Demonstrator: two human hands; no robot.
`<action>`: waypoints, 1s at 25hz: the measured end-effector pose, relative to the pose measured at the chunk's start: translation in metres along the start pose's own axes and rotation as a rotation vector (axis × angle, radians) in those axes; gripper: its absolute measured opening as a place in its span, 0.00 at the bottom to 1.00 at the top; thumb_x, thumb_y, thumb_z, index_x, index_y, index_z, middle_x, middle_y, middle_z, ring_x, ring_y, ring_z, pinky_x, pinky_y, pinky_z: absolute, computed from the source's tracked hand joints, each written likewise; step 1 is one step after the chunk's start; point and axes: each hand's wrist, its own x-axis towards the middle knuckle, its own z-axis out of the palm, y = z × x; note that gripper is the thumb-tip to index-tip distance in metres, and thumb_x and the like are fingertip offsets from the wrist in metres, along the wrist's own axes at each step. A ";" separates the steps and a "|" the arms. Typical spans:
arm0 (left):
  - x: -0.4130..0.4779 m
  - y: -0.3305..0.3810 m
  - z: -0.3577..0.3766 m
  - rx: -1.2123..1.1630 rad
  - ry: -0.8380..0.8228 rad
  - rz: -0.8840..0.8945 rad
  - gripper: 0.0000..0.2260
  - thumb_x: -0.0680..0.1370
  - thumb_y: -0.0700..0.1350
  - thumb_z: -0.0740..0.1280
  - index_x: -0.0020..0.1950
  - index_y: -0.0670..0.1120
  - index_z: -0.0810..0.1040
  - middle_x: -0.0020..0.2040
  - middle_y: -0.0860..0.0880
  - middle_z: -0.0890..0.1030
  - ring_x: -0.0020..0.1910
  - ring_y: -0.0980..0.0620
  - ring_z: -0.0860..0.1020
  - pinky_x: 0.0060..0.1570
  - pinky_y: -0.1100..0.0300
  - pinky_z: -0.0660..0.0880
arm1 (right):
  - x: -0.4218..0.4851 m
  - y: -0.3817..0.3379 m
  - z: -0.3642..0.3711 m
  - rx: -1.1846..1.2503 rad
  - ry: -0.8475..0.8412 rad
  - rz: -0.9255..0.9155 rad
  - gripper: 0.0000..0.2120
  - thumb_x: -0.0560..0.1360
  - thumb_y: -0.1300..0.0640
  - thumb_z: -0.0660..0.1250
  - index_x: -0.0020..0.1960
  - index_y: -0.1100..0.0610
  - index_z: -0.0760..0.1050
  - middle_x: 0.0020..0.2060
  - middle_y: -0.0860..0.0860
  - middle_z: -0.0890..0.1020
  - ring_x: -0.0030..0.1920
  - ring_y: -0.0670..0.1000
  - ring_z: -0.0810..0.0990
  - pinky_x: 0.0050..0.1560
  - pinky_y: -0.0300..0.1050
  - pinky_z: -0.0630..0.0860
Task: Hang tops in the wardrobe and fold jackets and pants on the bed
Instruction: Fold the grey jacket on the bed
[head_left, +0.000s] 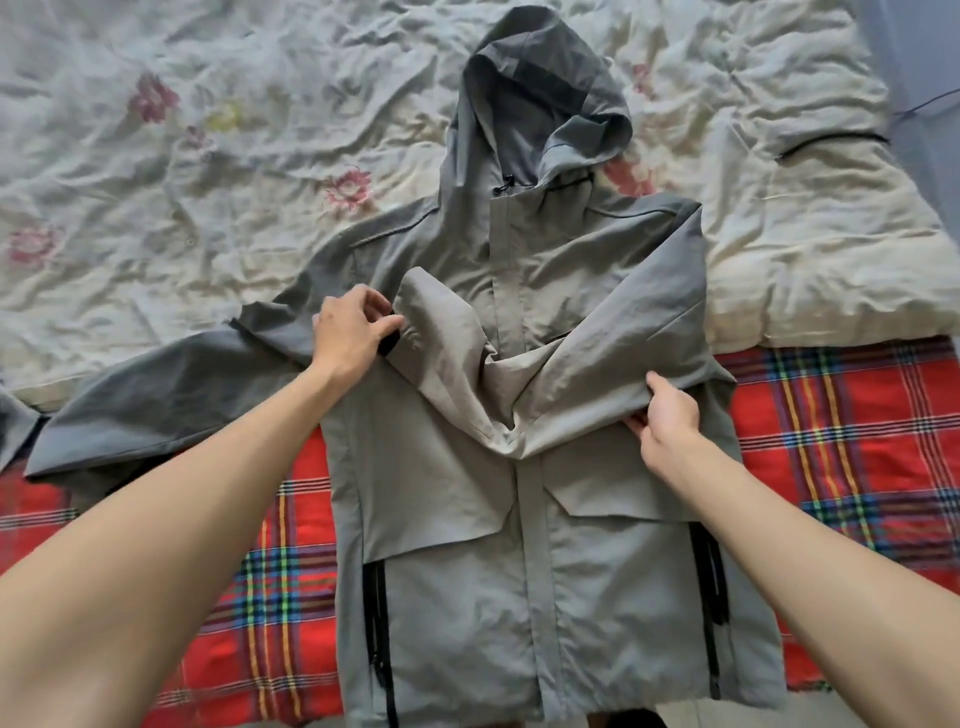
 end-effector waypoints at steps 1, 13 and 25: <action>0.000 0.001 -0.002 0.025 -0.077 -0.006 0.10 0.73 0.51 0.75 0.49 0.48 0.81 0.43 0.50 0.82 0.48 0.49 0.79 0.52 0.57 0.72 | 0.001 0.000 0.001 -0.002 -0.002 0.009 0.03 0.80 0.58 0.64 0.48 0.54 0.75 0.54 0.54 0.81 0.53 0.53 0.79 0.50 0.51 0.79; -0.172 0.009 -0.057 -0.968 -0.047 -0.291 0.09 0.83 0.41 0.61 0.61 0.45 0.77 0.56 0.48 0.84 0.55 0.53 0.82 0.53 0.56 0.79 | 0.009 -0.014 -0.012 0.159 -0.107 0.067 0.15 0.71 0.50 0.76 0.56 0.53 0.80 0.52 0.51 0.86 0.52 0.52 0.84 0.52 0.49 0.80; -0.233 -0.053 -0.001 -1.130 0.195 -0.673 0.14 0.78 0.32 0.65 0.63 0.42 0.76 0.53 0.43 0.84 0.50 0.46 0.83 0.46 0.54 0.82 | 0.025 -0.023 -0.021 0.152 -0.074 0.022 0.19 0.72 0.46 0.75 0.60 0.52 0.81 0.51 0.49 0.86 0.50 0.52 0.86 0.52 0.55 0.82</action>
